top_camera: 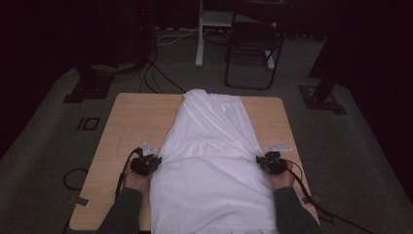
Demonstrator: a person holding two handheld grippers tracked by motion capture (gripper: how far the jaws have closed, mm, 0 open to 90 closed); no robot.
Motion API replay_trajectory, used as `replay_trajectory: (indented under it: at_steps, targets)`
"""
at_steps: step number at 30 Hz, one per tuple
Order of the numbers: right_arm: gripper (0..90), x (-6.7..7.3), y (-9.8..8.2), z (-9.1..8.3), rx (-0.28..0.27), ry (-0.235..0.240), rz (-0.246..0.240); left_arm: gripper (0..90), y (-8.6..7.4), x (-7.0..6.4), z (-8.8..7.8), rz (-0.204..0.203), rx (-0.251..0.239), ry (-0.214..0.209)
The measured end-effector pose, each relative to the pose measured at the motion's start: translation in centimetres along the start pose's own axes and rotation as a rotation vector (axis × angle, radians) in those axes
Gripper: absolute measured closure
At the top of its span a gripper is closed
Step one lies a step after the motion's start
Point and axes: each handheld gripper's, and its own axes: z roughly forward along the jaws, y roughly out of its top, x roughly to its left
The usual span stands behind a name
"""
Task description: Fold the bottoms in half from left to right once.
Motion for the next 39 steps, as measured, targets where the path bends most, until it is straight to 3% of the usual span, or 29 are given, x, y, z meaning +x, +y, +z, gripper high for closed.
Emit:
replay_trajectory:
  at_steps: [3, 6, 11, 12, 14, 15, 16, 17, 19, 23, 25, 27, 31, 34, 37, 39]
  targets:
    - [87.3, 1.2, -2.1, -2.0, 0.013, 0.027, -0.002, 86.3, -1.6, -1.1, -1.7, 0.002, 0.001, -0.016]
    - [87.2, 2.1, -3.7, -3.7, 0.026, 0.036, -0.011, 86.1, -2.9, -2.3, -3.0, 0.040, 0.024, -0.027]
    - [86.4, 2.5, -5.5, -5.6, 0.045, 0.048, 0.006, 85.1, -4.3, -3.6, -4.4, 0.044, 0.028, -0.071]
    - [83.2, 2.5, -5.6, -5.8, 0.056, 0.054, 0.007, 81.3, -4.3, -3.7, -4.6, 0.057, 0.031, -0.071]
    - [59.5, 2.3, -5.3, -5.9, 0.075, 0.098, 0.014, 64.8, -4.1, -3.6, -4.7, 0.069, -0.001, -0.053]
    - [59.5, 2.3, -5.3, -5.9, 0.075, 0.098, 0.014, 58.7, -4.1, -3.6, -4.7, 0.069, -0.001, -0.053]
    - [50.7, 2.3, -4.9, -6.1, 0.056, 0.102, 0.023, 58.7, -3.5, -3.2, -4.8, 0.050, -0.037, -0.046]
    - [45.0, 2.3, -3.6, -6.4, 0.002, 0.092, 0.007, 53.2, -3.1, -2.9, -4.9, 0.039, -0.056, -0.043]
    - [42.1, 2.4, -1.7, -6.3, -0.044, 0.097, -0.022, 50.2, -2.1, -2.3, -5.0, 0.018, -0.095, -0.038]
    - [49.7, 2.6, 2.5, -3.9, -0.068, 0.124, -0.073, 48.4, 0.0, -1.5, -4.5, -0.004, -0.136, -0.017]
    - [53.6, 2.7, 4.3, -2.1, -0.063, 0.167, -0.082, 47.9, 0.8, -1.4, -3.8, 0.001, -0.139, -0.019]
    - [53.7, 2.8, 5.6, 0.0, -0.035, 0.177, -0.085, 47.5, 1.3, -1.4, -3.1, -0.003, -0.133, -0.026]
    - [50.4, 3.1, 6.8, 3.5, 0.030, 0.195, -0.095, 47.0, 1.7, -1.9, -1.7, 0.008, -0.116, -0.047]
    - [51.4, 3.5, 6.7, 5.2, 0.078, 0.196, -0.095, 45.7, 1.7, -2.4, -1.0, 0.019, -0.111, -0.070]
    - [80.9, 3.7, 6.5, 5.3, 0.076, 0.205, -0.108, 44.9, 1.8, -2.9, -0.5, 0.034, -0.104, -0.082]
    - [87.3, 4.0, 6.7, 4.2, 0.046, 0.197, -0.128, 44.4, 1.8, -3.4, -0.2, 0.039, -0.096, -0.090]
